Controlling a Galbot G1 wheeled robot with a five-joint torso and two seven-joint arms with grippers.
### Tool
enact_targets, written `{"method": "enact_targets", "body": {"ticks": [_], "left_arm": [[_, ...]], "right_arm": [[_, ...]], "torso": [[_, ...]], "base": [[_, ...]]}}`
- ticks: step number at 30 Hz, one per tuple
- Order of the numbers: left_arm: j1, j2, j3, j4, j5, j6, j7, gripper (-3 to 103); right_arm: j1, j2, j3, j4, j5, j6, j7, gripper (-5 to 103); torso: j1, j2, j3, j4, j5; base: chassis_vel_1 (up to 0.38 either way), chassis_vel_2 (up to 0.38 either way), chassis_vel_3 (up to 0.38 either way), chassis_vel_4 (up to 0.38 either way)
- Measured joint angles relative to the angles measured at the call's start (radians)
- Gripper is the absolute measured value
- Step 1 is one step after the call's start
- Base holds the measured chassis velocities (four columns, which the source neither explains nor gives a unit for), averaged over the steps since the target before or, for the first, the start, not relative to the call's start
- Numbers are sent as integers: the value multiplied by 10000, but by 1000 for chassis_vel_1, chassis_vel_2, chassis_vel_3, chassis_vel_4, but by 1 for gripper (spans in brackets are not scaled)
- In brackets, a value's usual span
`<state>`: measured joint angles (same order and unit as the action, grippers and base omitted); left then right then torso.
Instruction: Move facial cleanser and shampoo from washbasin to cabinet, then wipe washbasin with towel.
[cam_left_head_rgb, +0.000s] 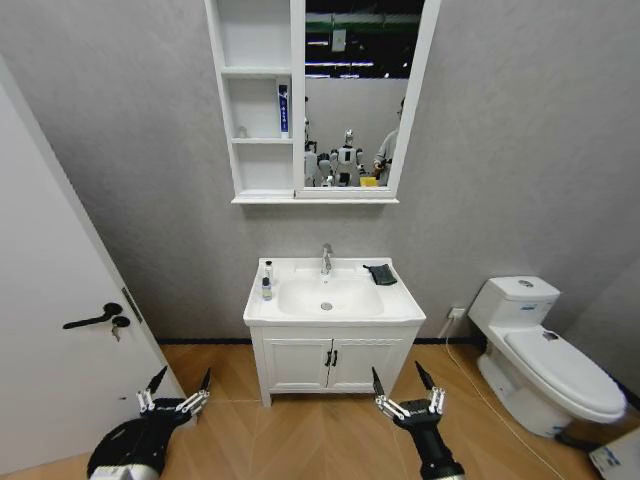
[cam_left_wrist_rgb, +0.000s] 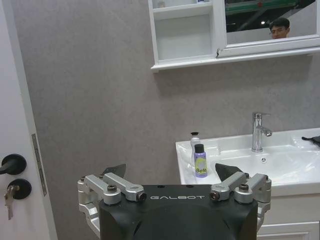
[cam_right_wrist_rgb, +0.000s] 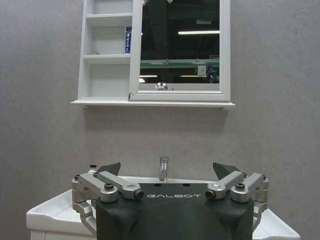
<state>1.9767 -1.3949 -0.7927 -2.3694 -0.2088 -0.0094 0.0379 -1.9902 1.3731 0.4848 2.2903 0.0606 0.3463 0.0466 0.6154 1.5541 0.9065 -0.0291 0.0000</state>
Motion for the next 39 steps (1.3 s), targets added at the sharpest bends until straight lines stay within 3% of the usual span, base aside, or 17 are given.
{"method": "enact_targets", "body": {"ticks": [11, 26, 28, 30, 33, 36, 39], "left_arm": [[-130, 86, 155, 241, 88, 0, 2, 98], [-175, -116, 309, 576, 492, -68, 106, 98], [-194, -76, 342, 656, 524, -78, 120, 98], [-218, 30, 401, 793, 541, -90, 138, 98], [-289, 315, 505, 1133, 534, -145, 171, 98], [-374, 538, 626, 1378, 484, -213, 209, 98], [-608, 737, 791, 1719, 446, -297, 319, 98]], "right_arm": [[-150, -4, 91, 75, -22, 21, 53, 100], [72, -370, 18, -303, 61, 28, 293, 100], [127, -403, 15, -344, 54, -2, 467, 100], [181, -437, -8, -436, 47, -27, 639, 100], [198, -443, -50, -667, 66, 216, 780, 100], [128, -446, -51, -792, 68, 273, 791, 100], [-1, -447, -94, -862, -6, 246, 807, 100]], "torso": [[2, 0, 1, 1, -2], [2, -2, 1, 4, 0], [3, -1, 1, -4, -7], [6, -4, 4, 5, 8], [11, -4, 3, -5, -13], [18, -8, 6, 11, 11], [20, -8, 5, -9, -15]], "base": [[-85, 80, 93, -90], [-255, 259, 251, -254], [-362, 348, 372, -320], [-355, 341, 357, -369], [-345, 313, 298, -295], [-233, 267, 209, -201], [-151, 161, 80, -44]]}}
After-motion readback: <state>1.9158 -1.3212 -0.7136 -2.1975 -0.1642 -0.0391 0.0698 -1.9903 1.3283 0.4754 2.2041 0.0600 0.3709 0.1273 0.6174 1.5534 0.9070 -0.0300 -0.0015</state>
